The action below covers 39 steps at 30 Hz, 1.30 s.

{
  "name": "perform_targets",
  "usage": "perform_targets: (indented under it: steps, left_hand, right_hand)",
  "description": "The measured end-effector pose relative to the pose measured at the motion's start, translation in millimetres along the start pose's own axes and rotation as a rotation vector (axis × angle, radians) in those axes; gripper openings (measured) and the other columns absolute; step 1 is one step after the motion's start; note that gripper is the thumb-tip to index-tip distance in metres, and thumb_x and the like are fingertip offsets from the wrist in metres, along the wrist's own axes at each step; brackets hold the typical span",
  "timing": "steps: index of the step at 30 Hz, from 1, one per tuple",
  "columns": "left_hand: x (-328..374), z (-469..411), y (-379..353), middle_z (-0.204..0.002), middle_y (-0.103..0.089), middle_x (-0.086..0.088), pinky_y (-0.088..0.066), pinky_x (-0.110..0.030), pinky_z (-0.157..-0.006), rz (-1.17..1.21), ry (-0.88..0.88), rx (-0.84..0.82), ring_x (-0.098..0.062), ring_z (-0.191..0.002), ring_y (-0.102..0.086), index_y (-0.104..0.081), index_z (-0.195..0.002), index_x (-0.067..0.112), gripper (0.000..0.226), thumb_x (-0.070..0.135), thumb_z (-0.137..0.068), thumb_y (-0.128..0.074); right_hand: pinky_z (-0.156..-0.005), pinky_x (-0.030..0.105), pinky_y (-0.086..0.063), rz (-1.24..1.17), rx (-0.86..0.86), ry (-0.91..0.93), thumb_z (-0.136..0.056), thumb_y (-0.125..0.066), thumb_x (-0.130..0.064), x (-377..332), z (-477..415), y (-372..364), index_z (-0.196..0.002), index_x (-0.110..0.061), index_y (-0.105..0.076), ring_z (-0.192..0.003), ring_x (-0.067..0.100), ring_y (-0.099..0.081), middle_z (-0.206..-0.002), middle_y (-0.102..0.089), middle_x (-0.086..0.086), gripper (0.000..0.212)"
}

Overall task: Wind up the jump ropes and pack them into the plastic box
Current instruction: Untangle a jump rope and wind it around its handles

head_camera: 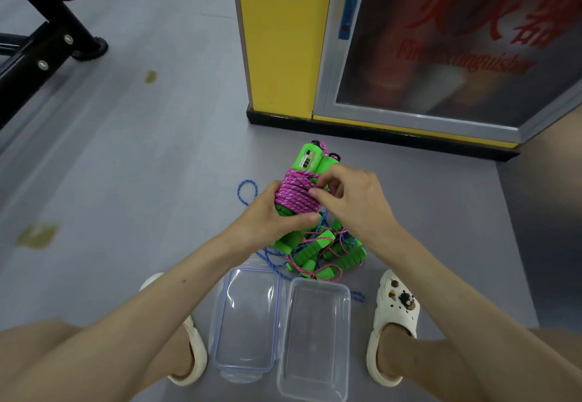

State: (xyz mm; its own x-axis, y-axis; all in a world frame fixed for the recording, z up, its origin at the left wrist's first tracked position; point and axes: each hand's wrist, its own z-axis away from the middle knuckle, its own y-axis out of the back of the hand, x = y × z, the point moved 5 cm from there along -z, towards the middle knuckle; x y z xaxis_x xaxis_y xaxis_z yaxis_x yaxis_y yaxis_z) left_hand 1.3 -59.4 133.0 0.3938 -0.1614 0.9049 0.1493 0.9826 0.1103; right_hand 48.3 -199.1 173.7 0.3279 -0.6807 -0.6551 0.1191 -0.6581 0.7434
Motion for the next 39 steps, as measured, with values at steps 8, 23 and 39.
perform_targets:
  steps: [8,23,39]
  left_hand:
    - [0.7,1.6,5.5,-0.091,-0.074,-0.011,-0.056,-0.039,-0.073,0.241,0.106,0.219,-0.032,-0.085,-0.071,-0.068,-0.099,0.017,0.041,0.052,-0.080,-0.066]
    - [3.4,2.6,-0.7,-0.090,-0.071,-0.019,-0.058,-0.049,-0.077,0.259,0.156,0.150,-0.040,-0.084,-0.069,-0.064,-0.097,0.009,0.019,0.023,-0.089,-0.055]
    - [12.7,4.4,6.5,-0.082,-0.070,-0.016,-0.058,-0.038,-0.063,0.240,0.167,0.131,-0.033,-0.069,-0.068,-0.063,-0.093,0.006,0.016,0.018,-0.088,-0.053]
  right_hand:
    - [-0.059,0.018,-0.038,0.009,0.064,0.272,-0.081,-0.068,-0.008,-20.1,9.4,-9.5,-0.083,-0.007,-0.066,-0.061,0.002,-0.041,-0.075,-0.059,-0.002,0.003]
    - [-0.072,0.039,-0.052,-0.099,0.022,0.132,-0.084,-0.065,-0.007,-10.7,-1.0,-1.4,-0.089,-0.006,-0.070,-0.077,0.017,-0.059,-0.085,-0.064,0.004,0.007]
    - [-0.061,0.034,-0.053,-0.037,0.087,0.340,-0.080,-0.067,-0.004,-25.2,4.9,-5.0,-0.088,-0.002,-0.073,-0.069,0.018,-0.061,-0.081,-0.063,0.008,0.010]
